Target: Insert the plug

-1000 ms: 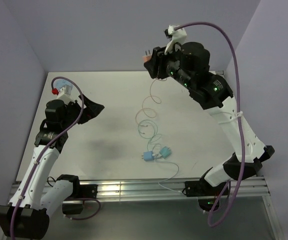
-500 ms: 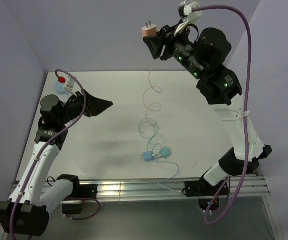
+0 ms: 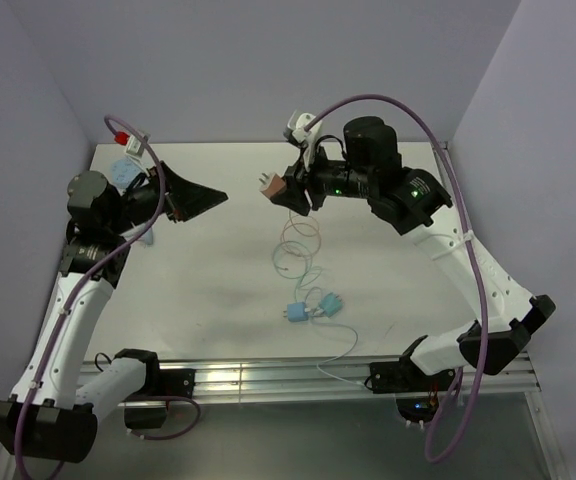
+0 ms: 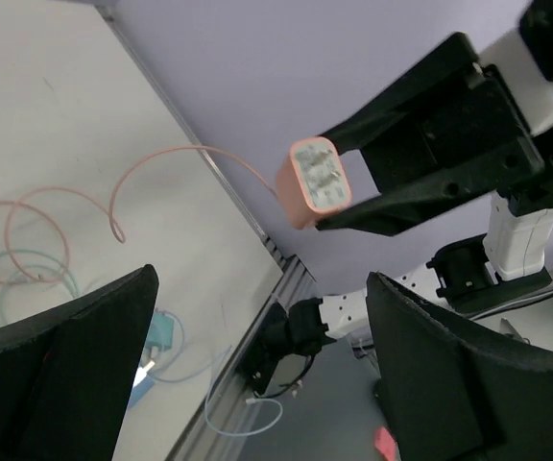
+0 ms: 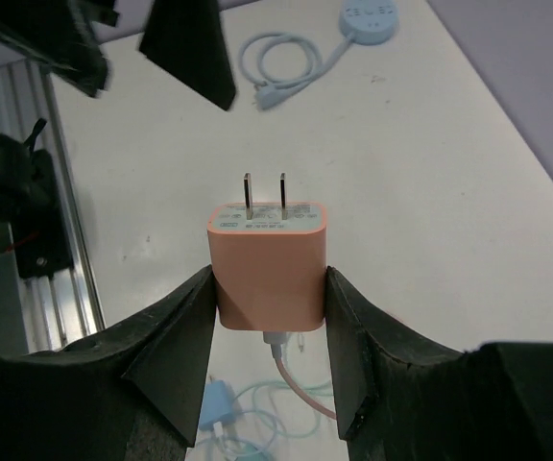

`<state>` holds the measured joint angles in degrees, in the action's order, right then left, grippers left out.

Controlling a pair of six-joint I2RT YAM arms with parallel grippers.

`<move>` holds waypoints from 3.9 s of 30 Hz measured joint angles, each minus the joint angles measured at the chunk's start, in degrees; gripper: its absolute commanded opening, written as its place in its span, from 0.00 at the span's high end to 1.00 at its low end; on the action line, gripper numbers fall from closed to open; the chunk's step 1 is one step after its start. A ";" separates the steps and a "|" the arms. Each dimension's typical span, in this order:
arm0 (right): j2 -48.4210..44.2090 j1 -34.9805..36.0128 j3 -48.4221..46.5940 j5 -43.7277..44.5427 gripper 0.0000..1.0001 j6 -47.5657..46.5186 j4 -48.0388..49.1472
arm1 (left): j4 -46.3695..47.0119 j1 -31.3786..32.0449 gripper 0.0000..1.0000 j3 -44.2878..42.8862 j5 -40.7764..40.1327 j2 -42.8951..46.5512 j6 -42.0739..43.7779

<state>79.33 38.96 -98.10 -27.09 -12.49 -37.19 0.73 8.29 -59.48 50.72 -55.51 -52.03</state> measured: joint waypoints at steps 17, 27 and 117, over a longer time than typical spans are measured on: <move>1.81 5.01 4.50 -3.80 1.00 -5.40 -4.13 | -6.12 11.58 0.06 -0.31 0.04 -7.28 0.09; 1.84 5.29 4.68 -4.04 1.00 -6.03 -4.50 | -7.69 14.19 0.16 -0.31 -1.57 -8.55 0.31; -11.65 7.45 48.57 1.25 0.49 65.20 80.06 | 26.86 15.15 1.00 18.14 -12.41 11.39 -13.60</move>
<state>67.68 46.41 -49.54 -25.85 52.71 42.87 27.59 23.44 -41.34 38.30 -44.12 -65.63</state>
